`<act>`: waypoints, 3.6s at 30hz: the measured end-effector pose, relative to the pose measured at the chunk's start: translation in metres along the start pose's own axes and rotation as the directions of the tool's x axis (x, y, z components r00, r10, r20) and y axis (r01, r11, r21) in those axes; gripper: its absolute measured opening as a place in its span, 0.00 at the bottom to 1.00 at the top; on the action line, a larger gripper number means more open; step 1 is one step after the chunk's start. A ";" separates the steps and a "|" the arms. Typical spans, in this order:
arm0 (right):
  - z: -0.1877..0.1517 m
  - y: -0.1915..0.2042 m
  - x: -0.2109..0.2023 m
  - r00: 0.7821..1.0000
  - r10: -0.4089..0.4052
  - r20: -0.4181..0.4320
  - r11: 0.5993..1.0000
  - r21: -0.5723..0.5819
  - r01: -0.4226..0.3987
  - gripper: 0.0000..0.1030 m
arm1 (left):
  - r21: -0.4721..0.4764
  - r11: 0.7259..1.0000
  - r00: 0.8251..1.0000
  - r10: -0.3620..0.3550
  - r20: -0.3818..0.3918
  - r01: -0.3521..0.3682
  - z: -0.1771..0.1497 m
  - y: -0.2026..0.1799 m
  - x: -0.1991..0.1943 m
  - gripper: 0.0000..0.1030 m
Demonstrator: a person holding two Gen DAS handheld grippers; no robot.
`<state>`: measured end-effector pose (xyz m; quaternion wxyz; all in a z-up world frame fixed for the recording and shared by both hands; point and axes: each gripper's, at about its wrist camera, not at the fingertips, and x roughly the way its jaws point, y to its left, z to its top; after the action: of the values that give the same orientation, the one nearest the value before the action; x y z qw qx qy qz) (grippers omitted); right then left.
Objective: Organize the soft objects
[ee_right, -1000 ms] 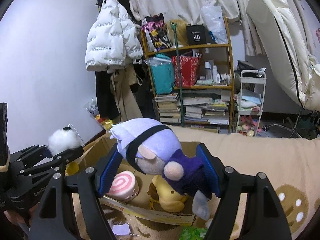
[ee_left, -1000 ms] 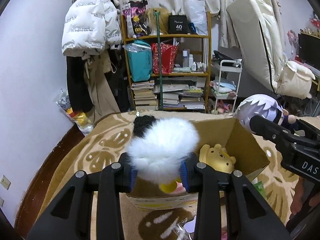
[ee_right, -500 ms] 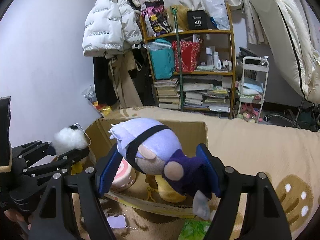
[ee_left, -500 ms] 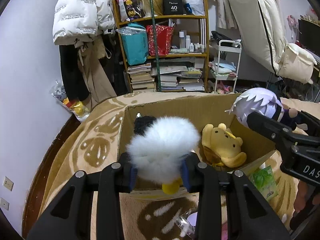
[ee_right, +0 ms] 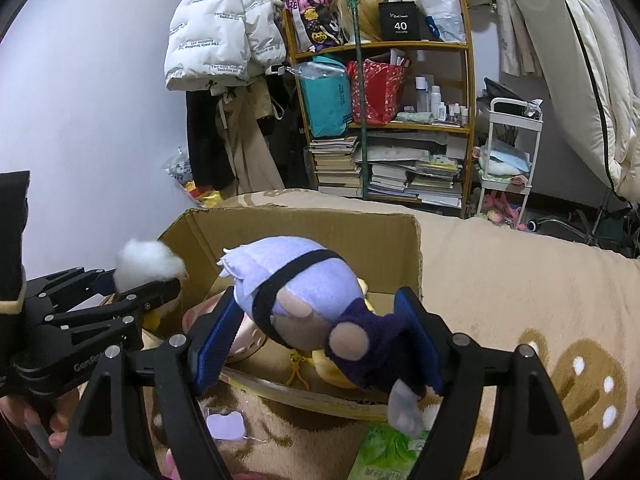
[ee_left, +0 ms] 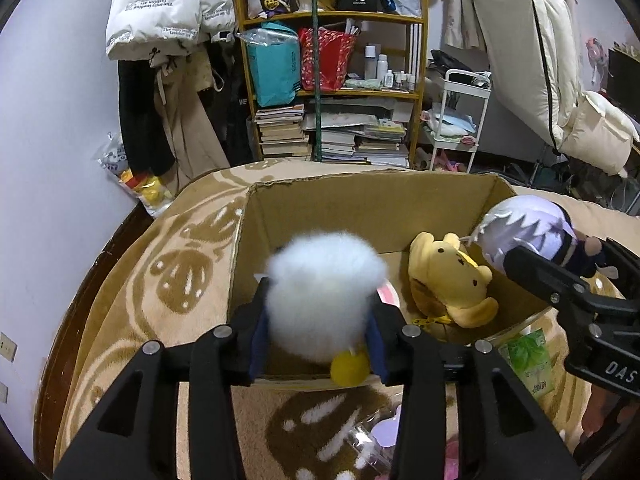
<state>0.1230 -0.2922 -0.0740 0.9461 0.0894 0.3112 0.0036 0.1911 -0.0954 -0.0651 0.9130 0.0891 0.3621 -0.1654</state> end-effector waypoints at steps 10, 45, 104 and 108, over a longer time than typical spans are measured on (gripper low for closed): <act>0.001 0.005 -0.010 0.999 0.025 0.026 1.000 -0.014 -0.025 0.89 | -0.025 0.999 0.999 0.021 0.037 -0.020 0.000 0.005 -0.013 0.72; -0.019 0.020 -0.121 0.993 0.006 0.120 0.999 -0.044 -0.001 1.00 | -0.030 0.999 0.999 0.025 0.032 -0.024 -0.046 0.002 -0.104 0.94; -0.066 -0.047 -0.034 0.937 -0.103 -0.333 0.970 0.176 0.169 1.00 | 0.134 0.982 0.942 -0.080 -0.327 0.130 -0.101 -0.065 -0.035 0.94; -0.072 -0.049 -0.024 0.918 -0.095 -0.384 0.968 0.177 0.175 1.00 | 0.136 0.982 0.932 -0.072 -0.355 0.128 -0.105 -0.067 -0.028 0.94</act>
<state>0.0586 -0.3297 -0.1249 0.8531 0.1637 0.4893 -0.0778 0.0814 -0.1210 -0.1244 0.8149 0.1700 0.5079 -0.2216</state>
